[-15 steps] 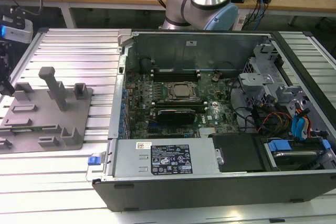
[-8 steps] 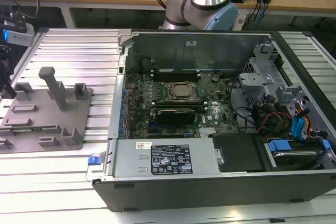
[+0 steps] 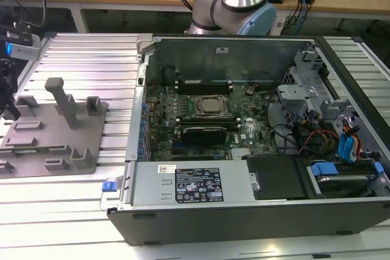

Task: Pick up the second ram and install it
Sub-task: 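Pick up the second ram and move it above second insertion slot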

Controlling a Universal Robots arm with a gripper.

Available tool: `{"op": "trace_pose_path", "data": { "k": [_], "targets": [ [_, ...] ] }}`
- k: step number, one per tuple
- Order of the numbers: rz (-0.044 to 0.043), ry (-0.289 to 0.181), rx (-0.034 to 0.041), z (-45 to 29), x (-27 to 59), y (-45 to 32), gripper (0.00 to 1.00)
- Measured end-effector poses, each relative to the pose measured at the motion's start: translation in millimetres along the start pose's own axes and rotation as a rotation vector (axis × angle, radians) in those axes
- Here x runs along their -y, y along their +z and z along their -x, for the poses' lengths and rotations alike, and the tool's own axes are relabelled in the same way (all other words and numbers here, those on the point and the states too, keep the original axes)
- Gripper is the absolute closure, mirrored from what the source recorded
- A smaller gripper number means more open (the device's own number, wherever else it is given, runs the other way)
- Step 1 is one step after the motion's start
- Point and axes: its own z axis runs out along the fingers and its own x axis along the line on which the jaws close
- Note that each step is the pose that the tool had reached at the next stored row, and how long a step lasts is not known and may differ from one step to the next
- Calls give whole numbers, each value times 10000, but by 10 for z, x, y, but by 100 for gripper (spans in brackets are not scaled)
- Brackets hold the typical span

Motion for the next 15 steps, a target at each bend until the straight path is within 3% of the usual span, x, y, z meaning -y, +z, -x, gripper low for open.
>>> {"op": "trace_pose_path", "data": {
  "k": [6,15],
  "targets": [
    [1,-1,10,-29,5,49,92],
    [6,-2,39,-118,12,247,92]
  ]
}}
